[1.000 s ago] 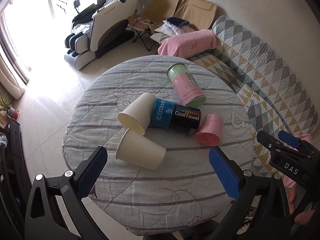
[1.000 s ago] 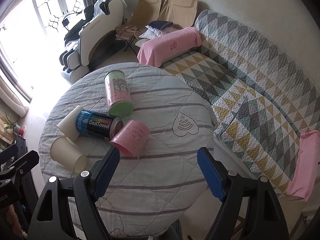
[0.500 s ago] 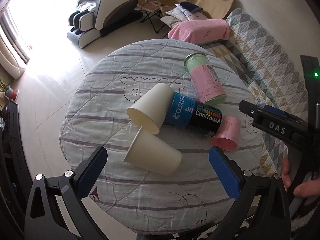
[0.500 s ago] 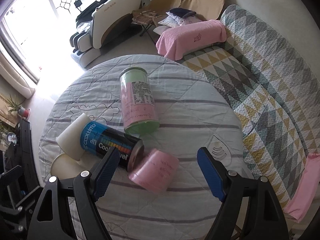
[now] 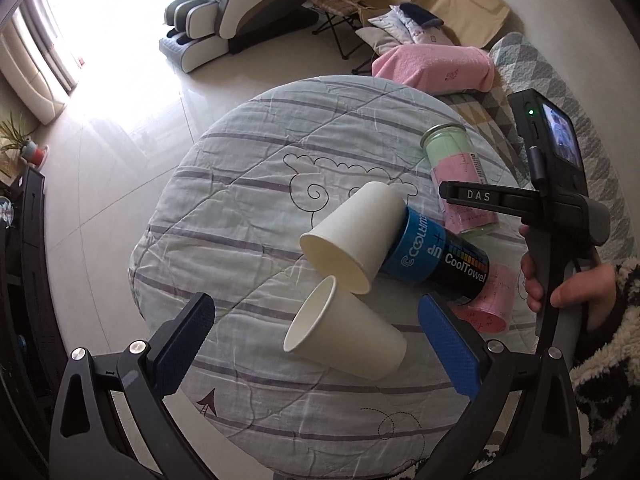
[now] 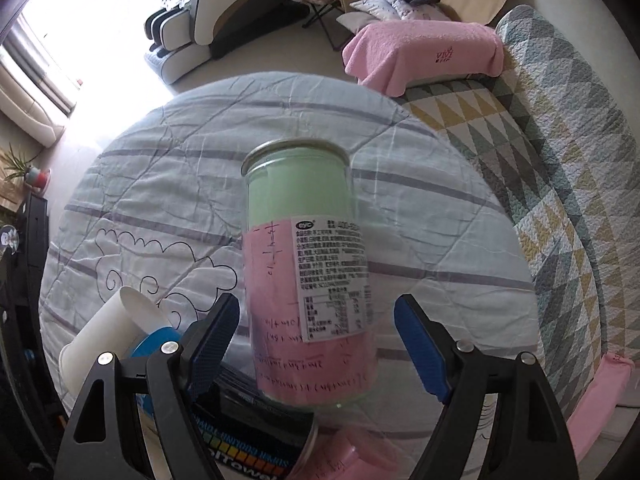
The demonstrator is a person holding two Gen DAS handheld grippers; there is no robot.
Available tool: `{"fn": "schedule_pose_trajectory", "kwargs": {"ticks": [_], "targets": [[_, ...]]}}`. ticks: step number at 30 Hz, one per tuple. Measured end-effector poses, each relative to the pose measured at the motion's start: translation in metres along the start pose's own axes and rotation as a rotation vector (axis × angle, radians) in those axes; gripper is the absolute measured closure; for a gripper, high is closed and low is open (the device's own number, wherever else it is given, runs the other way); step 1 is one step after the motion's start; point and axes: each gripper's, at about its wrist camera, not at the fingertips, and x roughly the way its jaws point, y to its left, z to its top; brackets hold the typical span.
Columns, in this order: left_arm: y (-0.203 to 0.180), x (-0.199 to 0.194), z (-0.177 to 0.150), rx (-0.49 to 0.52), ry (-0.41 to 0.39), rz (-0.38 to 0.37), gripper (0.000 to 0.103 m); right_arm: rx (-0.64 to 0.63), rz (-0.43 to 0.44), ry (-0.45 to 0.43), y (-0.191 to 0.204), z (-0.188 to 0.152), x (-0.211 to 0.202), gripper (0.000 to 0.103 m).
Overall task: Flip cup upright
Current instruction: 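Move the right gripper to the green-and-pink jar and close on it, then lift the jar with the right gripper and swing it toward the left gripper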
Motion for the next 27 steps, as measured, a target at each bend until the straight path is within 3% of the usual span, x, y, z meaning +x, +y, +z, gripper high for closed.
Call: {"fn": "schedule_pose_trajectory", "kwargs": {"ticks": [3,4,5,8,16,22,27], "targets": [[0.009,0.004,-0.007,-0.031,0.020,0.007,0.000,-0.004,0.024,0.026,0.002,0.004,0.017,0.022],[0.013,0.005,-0.009,-0.044,0.027,0.011,0.000,-0.008,0.014,0.040,0.003,0.005,0.022,0.030],[0.016,0.005,-0.010,-0.056,0.029,0.012,0.000,-0.001,0.001,0.046,0.001,0.006,0.023,0.031],[0.021,0.001,-0.012,-0.080,0.018,0.015,0.000,0.037,0.059,0.027,-0.006,0.006,0.014,0.031],[0.009,-0.012,-0.010,-0.041,-0.017,-0.021,0.000,0.058,0.067,-0.055,-0.013,-0.001,-0.036,0.031],[-0.006,-0.023,-0.017,0.003,-0.032,-0.049,0.000,0.086,0.125,-0.087,-0.023,-0.022,-0.073,0.031],[-0.008,-0.033,-0.029,0.028,-0.045,-0.062,0.000,0.096,0.140,-0.127,-0.020,-0.068,-0.109,0.031]]}}
